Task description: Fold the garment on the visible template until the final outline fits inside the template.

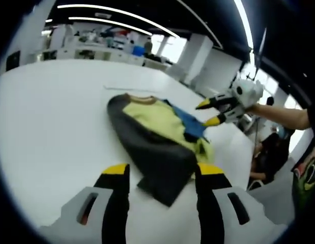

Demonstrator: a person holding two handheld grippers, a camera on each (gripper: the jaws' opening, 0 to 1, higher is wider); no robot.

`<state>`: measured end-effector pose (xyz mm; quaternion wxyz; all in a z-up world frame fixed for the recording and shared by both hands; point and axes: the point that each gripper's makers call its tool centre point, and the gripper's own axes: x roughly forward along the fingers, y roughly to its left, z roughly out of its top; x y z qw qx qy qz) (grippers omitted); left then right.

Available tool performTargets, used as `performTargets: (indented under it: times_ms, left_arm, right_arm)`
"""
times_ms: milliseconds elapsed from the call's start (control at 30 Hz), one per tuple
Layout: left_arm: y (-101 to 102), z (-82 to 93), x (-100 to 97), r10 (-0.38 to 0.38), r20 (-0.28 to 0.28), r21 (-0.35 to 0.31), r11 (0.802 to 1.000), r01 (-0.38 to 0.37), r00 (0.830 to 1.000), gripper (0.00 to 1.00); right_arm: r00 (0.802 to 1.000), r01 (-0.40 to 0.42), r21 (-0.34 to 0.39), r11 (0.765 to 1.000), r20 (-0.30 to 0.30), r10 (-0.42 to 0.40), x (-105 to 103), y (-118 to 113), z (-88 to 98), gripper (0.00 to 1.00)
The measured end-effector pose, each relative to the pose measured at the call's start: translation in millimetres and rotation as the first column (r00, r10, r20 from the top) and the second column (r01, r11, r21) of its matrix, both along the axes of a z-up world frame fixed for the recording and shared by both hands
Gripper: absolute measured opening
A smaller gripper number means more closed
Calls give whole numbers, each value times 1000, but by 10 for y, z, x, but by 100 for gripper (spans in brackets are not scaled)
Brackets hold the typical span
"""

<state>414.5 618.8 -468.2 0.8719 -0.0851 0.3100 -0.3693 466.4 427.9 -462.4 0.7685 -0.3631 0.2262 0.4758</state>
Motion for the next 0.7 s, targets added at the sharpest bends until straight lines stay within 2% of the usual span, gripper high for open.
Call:
performTargets:
  times_ms: [67, 267, 467, 533, 567, 700]
  left_arm:
    - [-19, 10, 11, -8, 7, 4, 1000, 8, 1000, 50]
    - [-76, 73, 12, -50, 30, 22, 999, 50, 998, 55]
    - [-86, 132, 2, -103, 64, 61, 993, 100, 993, 65]
    - [-84, 142, -1, -117, 74, 76, 991, 111, 990, 68]
    - [-85, 147, -3, -119, 73, 76, 991, 114, 990, 69]
    - [-81, 151, -1, -121, 74, 79, 990, 115, 990, 73]
  right_arm:
    - [1000, -5, 0, 1000, 9, 5, -61, -20, 22, 33]
    - [1000, -11, 14, 1000, 5, 11, -220, -84, 39, 46]
    - [1000, 13, 45, 999, -5, -13, -320, -152, 48, 72]
    - [998, 57, 78, 995, -17, -56, -336, -178, 47, 81]
    - [998, 55, 73, 996, -11, -54, -353, -203, 44, 86]
    - [996, 88, 87, 992, -14, -87, -388, -272, 36, 89]
